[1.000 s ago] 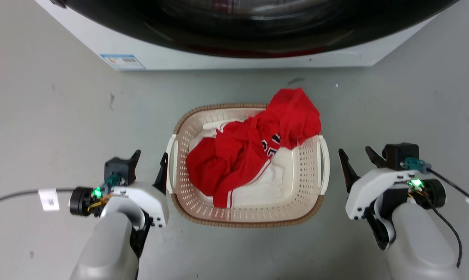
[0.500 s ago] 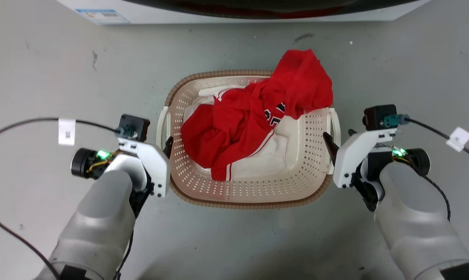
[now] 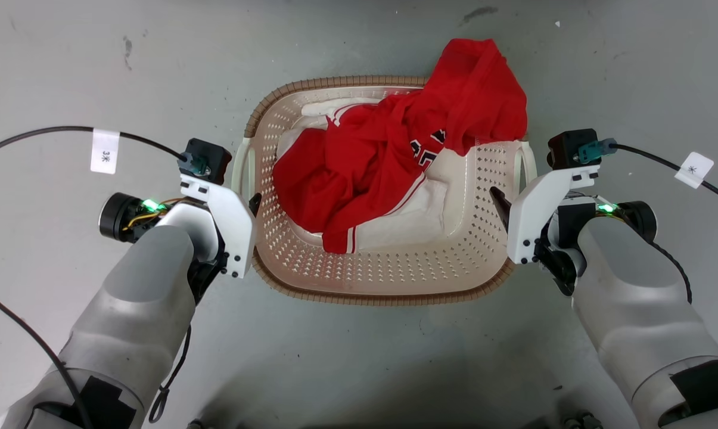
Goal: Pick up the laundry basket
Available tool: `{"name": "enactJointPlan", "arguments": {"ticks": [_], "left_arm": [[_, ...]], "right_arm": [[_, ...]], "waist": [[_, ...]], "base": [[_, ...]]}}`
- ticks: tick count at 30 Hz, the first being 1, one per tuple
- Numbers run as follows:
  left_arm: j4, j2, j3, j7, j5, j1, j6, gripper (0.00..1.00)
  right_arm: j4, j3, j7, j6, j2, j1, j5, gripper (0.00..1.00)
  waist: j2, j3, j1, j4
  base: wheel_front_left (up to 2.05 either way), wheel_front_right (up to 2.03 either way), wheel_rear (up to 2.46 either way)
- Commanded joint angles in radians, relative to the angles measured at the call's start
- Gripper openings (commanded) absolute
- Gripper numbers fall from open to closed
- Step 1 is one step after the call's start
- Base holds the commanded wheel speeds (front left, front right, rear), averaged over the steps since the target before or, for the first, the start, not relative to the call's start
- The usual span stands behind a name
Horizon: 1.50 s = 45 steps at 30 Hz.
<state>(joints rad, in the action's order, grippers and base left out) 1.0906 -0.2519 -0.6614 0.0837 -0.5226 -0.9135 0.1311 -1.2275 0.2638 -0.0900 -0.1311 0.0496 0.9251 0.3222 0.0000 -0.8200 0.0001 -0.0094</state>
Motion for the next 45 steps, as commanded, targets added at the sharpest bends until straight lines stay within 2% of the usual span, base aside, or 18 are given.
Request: {"name": "enactJointPlan", "arguments": {"ticks": [1, 10, 11, 12, 22, 26, 27, 33, 34, 45], "left_arm": [[0.000, -0.009, -0.017, -0.001, -0.016, -0.016, -0.001, 1.00], [0.018, -0.011, -0.093, -0.019, -0.089, -0.049, -0.002, 1.00], [0.016, -0.007, -0.102, -0.013, -0.101, -0.047, -0.002, 0.48], [0.015, -0.005, -0.107, -0.007, -0.116, -0.049, -0.002, 0.00], [0.007, -0.025, -0.176, 0.003, -0.198, -0.048, -0.002, 0.00], [0.010, -0.034, -0.210, 0.026, -0.253, -0.014, -0.002, 0.00], [0.006, -0.050, -0.232, 0.074, -0.310, 0.019, -0.002, 0.00], [-0.013, -0.080, -0.274, 0.153, -0.391, 0.106, -0.002, 0.00], [-0.013, -0.080, -0.274, 0.153, -0.391, 0.106, -0.002, 0.00], [-0.118, -0.157, -0.358, 0.350, -0.543, 0.233, -0.003, 0.00]], "right_arm": [[-0.010, 0.010, -0.001, 0.001, 0.001, 0.020, 0.013, 1.00], [-0.040, 0.055, 0.006, 0.001, 0.001, 0.046, 0.054, 1.00], [-0.042, 0.062, -0.002, 0.000, 0.001, 0.045, 0.061, 0.84], [-0.041, 0.074, -0.008, 0.000, 0.001, 0.043, 0.066, 0.00], [-0.055, 0.095, 0.008, 0.000, 0.003, 0.042, 0.085, 0.00], [-0.061, 0.107, -0.045, 0.000, 0.004, 0.003, 0.078, 0.00], [-0.061, 0.135, -0.131, 0.000, 0.006, -0.018, 0.077, 0.00], [-0.065, 0.170, -0.267, 0.001, 0.010, -0.082, 0.098, 0.00], [-0.065, 0.170, -0.267, 0.001, 0.010, -0.082, 0.098, 0.00], [-0.025, 0.302, -0.508, 0.000, 0.013, -0.185, 0.165, 0.00]], "waist": [[0.0000, -0.010, -0.0001, 0.002], [0.0000, -0.034, -0.0001, 0.011], [0.0000, -0.036, -0.0001, 0.013], [0.0000, -0.037, -0.0001, 0.015], [0.0000, -0.024, -0.0001, 0.015], [0.0000, 0.032, -0.0001, 0.006], [0.0000, 0.112, -0.0001, -0.009], [0.0000, 0.285, -0.0001, -0.022], [0.0000, 0.285, -0.0001, -0.022], [0.0000, 0.591, -0.0001, -0.032]], "base": [[0.00, 0.00, 0.00], [0.00, 0.00, 0.00], [0.00, 0.00, 0.00], [0.00, 0.00, 0.00], [0.00, 0.00, 0.00], [0.00, 0.00, 0.00], [0.00, 0.00, 0.00], [0.00, 0.00, 0.00], [0.00, 0.00, 0.00], [0.00, 0.00, 0.00]]}}
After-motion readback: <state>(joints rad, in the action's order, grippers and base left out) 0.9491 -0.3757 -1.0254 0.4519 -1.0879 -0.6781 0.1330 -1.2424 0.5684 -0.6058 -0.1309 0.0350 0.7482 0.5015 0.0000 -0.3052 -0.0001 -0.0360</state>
